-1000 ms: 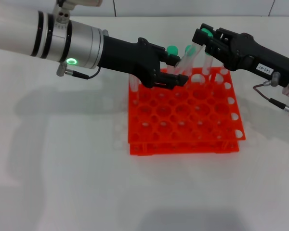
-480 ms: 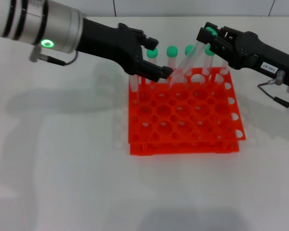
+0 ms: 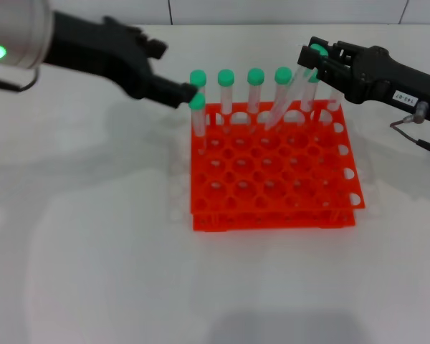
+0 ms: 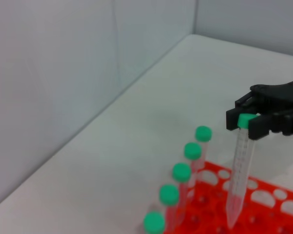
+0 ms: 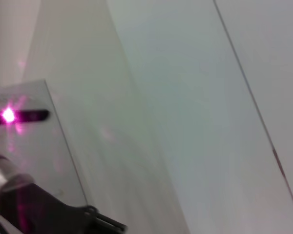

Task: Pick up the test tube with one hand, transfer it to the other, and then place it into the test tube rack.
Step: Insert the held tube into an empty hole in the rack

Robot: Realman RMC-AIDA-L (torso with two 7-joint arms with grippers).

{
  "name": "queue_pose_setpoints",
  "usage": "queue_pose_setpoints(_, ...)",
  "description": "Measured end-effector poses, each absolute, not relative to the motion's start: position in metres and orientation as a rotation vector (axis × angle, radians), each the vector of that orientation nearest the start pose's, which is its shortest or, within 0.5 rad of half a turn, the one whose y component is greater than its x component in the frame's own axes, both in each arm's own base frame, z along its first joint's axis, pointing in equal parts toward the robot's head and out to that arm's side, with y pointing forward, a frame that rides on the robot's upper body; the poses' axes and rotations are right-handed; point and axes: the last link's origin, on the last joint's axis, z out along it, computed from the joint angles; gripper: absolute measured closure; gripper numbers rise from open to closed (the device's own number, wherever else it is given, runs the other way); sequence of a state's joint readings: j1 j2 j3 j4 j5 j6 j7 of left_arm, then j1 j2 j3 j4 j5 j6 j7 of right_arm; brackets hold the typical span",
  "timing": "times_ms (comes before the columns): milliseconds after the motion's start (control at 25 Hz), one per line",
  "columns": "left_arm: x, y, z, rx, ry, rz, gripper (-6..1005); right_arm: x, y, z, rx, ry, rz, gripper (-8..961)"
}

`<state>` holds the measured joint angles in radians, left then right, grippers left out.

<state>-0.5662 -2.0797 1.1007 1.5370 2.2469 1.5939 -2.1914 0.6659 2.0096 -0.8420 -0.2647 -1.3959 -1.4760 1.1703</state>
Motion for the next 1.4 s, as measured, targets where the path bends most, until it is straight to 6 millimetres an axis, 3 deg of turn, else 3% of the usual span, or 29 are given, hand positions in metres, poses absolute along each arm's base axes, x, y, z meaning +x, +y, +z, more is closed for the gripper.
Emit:
queue_pose_setpoints(200,-0.148,0.338,0.074,-2.627,-0.476,-0.165,124,0.216,0.377,0.002,-2.445,0.58,1.159,650)
queue_pose_setpoints(440,-0.187,0.318,0.081,-2.511,-0.499,-0.304,124,0.209,0.384,0.013,-2.487,0.538,1.114,645)
queue_pose_setpoints(840,-0.253,0.291,0.059,-2.485,-0.567,-0.487,125,0.199,0.39,0.026,-2.547,0.485,1.06,635)
queue_pose_setpoints(1080,-0.285,0.283,0.05,-2.445,-0.604,-0.529,125,0.184,0.393,0.02,-2.583,0.449,1.063,629)
queue_pose_setpoints(1400,-0.296,0.281,0.048,-2.425,-0.609,-0.55,124,0.162,0.402,-0.005,-2.631,0.421,0.996,621)
